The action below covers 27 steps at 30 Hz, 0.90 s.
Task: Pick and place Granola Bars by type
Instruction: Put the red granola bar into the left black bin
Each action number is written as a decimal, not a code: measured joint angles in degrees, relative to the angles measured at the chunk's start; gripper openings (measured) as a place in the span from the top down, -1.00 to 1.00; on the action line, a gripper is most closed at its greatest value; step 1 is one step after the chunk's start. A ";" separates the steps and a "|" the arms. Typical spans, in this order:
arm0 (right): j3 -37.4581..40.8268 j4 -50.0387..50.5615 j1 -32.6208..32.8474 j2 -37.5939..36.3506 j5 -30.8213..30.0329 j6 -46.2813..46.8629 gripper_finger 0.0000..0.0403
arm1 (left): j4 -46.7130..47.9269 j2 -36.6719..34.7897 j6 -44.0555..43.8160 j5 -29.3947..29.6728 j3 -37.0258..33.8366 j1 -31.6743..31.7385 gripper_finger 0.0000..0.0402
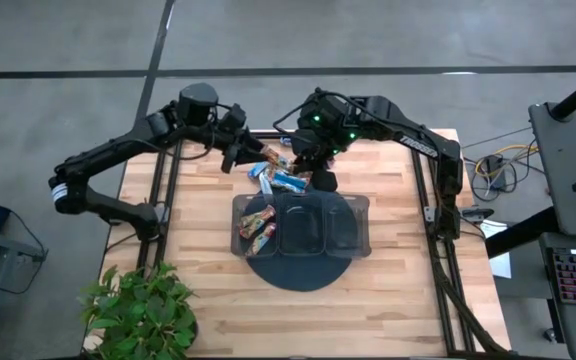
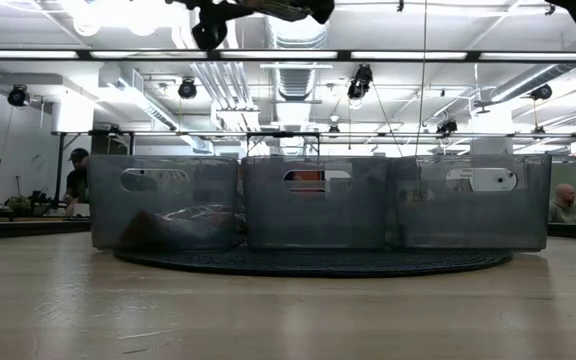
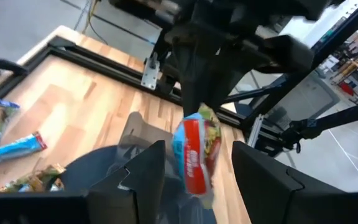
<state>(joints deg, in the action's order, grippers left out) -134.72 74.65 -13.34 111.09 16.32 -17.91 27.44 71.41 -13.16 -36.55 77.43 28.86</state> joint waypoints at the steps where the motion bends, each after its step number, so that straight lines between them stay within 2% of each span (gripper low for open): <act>1: 0.00 -0.27 0.01 0.00 0.00 -0.03 0.74 | -0.03 0.42 0.00 -0.02 0.00 -0.22 0.15; 15: 0.01 -0.70 0.07 0.00 0.02 0.10 0.74 | -3.51 2.80 -0.29 -0.16 0.00 -1.59 0.19; 19: 0.04 -0.66 0.07 0.00 0.02 0.13 0.74 | -3.47 2.78 0.62 -0.18 0.00 -1.63 0.37; 25: 0.04 -0.92 0.09 0.00 0.04 -0.04 0.74 | -3.43 2.78 1.33 -0.86 0.00 -1.90 0.79; 27: 0.04 -0.90 0.09 0.00 0.09 -0.02 0.74 | -3.44 2.78 1.53 -0.92 0.00 -1.99 0.85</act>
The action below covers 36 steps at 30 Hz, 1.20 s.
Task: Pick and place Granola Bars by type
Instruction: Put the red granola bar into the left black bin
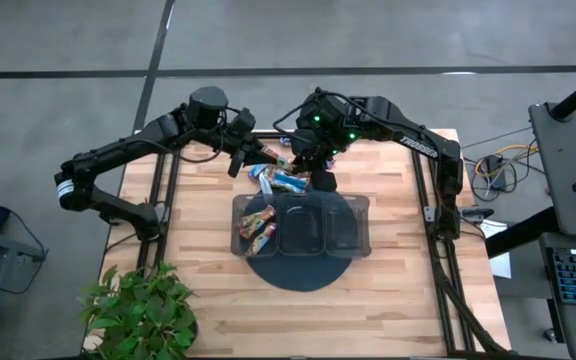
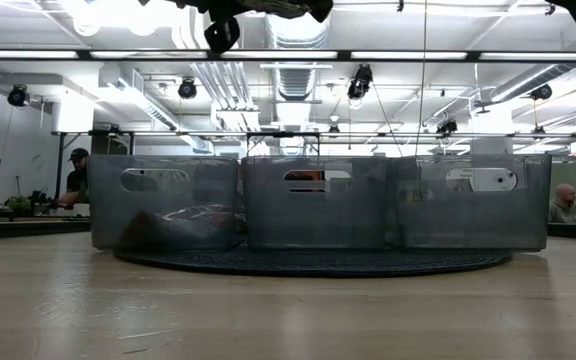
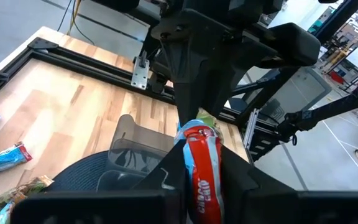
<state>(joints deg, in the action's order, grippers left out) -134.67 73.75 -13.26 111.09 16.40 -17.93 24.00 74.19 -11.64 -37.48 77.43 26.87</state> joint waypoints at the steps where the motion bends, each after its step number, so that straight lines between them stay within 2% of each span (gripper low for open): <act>1: 0.00 -0.04 0.02 0.00 0.00 0.10 0.74 | 0.01 0.00 0.04 -0.06 0.00 0.00 0.86; 8: 0.00 -0.74 0.00 -0.13 0.09 1.42 0.69 | 0.02 -0.09 0.04 -0.36 0.00 0.00 0.81; 18: 0.02 -2.20 -0.02 -3.02 0.07 5.90 0.11 | 0.17 -0.07 0.79 -0.54 0.00 -0.07 0.86; 22: 0.02 -2.67 -0.06 -5.37 0.04 6.13 -0.05 | -0.06 0.19 1.15 -0.54 -0.93 -0.04 0.85; 25: 0.00 -3.88 -0.26 -6.96 -0.69 6.86 -0.10 | 0.07 1.27 1.05 -0.51 -2.41 -0.18 0.85; 33: -0.02 -4.80 -0.42 -8.78 -7.43 7.23 -0.11 | -0.41 5.26 1.00 -0.79 -4.25 -2.61 0.85; 36: -0.02 -4.27 -0.52 -8.83 -7.61 7.25 -0.11 | 3.50 5.72 3.07 -5.19 -4.96 -3.74 0.85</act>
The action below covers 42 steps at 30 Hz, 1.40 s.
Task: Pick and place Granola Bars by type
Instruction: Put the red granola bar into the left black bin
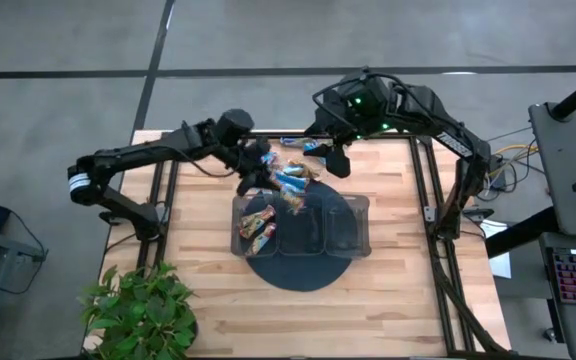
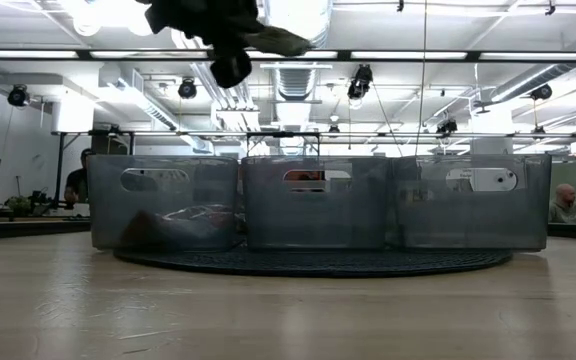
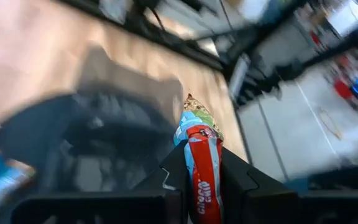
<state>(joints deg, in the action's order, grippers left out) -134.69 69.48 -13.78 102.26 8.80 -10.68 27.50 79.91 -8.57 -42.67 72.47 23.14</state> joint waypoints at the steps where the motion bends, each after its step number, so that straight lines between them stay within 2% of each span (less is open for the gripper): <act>1: 0.01 0.51 -0.01 0.00 -0.01 0.00 -0.11 | 2.06 -0.16 1.18 -0.59 -0.31 -0.33 0.85; 7: 0.02 0.64 0.00 0.00 0.00 0.11 -0.11 | 19.00 -0.82 9.37 -0.29 -1.64 -0.85 0.85; 13: 0.02 0.49 0.00 0.00 0.00 0.52 -0.11 | 27.49 -0.54 13.77 7.05 -2.18 -0.92 0.85; 22: 0.02 0.53 0.00 0.00 0.01 1.72 -0.11 | 27.44 -0.54 11.83 7.98 -7.54 -1.46 0.85; 29: 0.02 0.49 0.00 0.02 0.02 1.76 -0.11 | 24.07 -0.54 6.09 11.55 -12.03 -1.65 0.82; 38: 0.02 0.45 0.00 0.02 0.02 2.69 -0.11 | 21.77 -0.54 5.50 12.23 -12.72 -2.23 0.40; 42: 0.02 0.50 0.00 0.02 0.02 2.82 -0.11 | 21.74 -0.54 5.50 12.02 -12.72 -2.30 0.28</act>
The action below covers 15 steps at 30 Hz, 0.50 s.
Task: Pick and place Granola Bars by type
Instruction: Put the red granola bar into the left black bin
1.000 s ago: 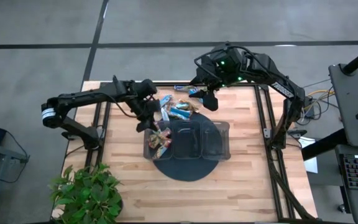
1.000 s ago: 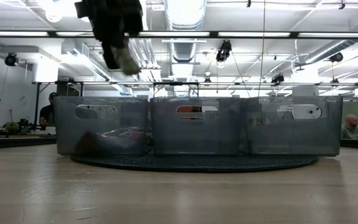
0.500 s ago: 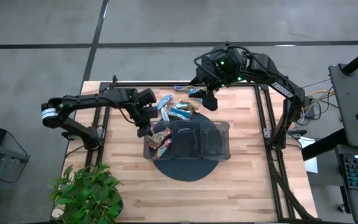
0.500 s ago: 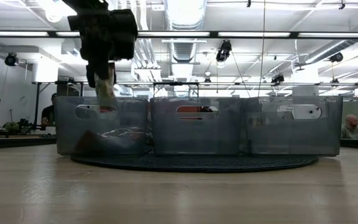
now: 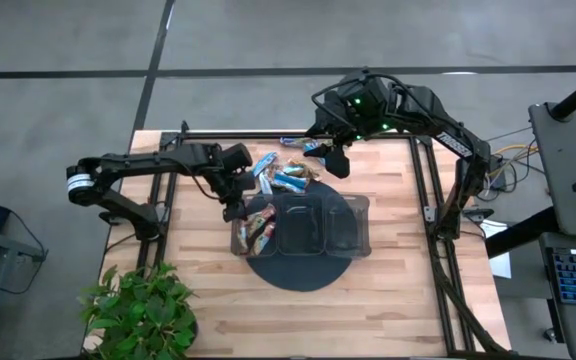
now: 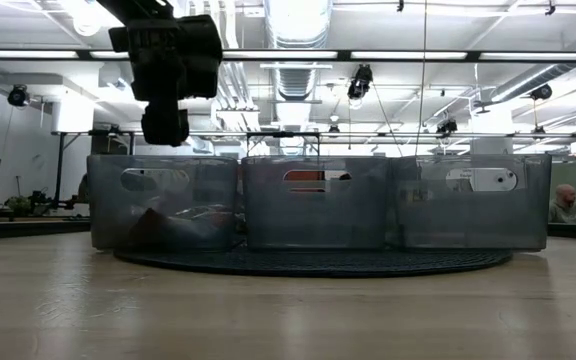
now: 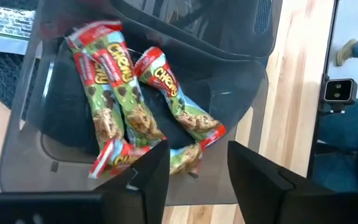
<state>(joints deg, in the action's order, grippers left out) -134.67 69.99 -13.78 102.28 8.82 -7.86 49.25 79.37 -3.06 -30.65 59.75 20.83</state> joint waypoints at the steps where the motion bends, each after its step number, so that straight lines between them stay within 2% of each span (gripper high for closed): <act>1: 0.00 0.06 0.00 0.00 0.00 0.00 -0.11 | 0.01 0.00 -0.03 -0.10 0.04 -0.01 0.27; 5: 0.27 0.75 -0.27 0.00 -0.24 -0.01 -0.11 | 0.13 0.00 -0.42 -1.40 2.37 -0.01 0.26; 7: 0.85 2.28 -0.73 0.00 -2.75 0.25 -0.11 | 0.13 -0.13 -0.44 -1.84 4.64 -0.05 0.26; 11: 4.51 4.63 -3.07 0.00 -8.85 2.10 -0.11 | 0.02 -0.34 -0.27 -2.02 11.01 -0.10 0.26; 15: 9.54 4.28 -7.19 0.09 -8.94 3.68 -0.11 | -0.06 -0.44 1.01 -2.04 18.31 -0.41 0.26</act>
<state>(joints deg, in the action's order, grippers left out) -125.14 74.27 -20.97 102.37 -0.12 -4.18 49.19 78.94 -2.05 -32.69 78.06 20.43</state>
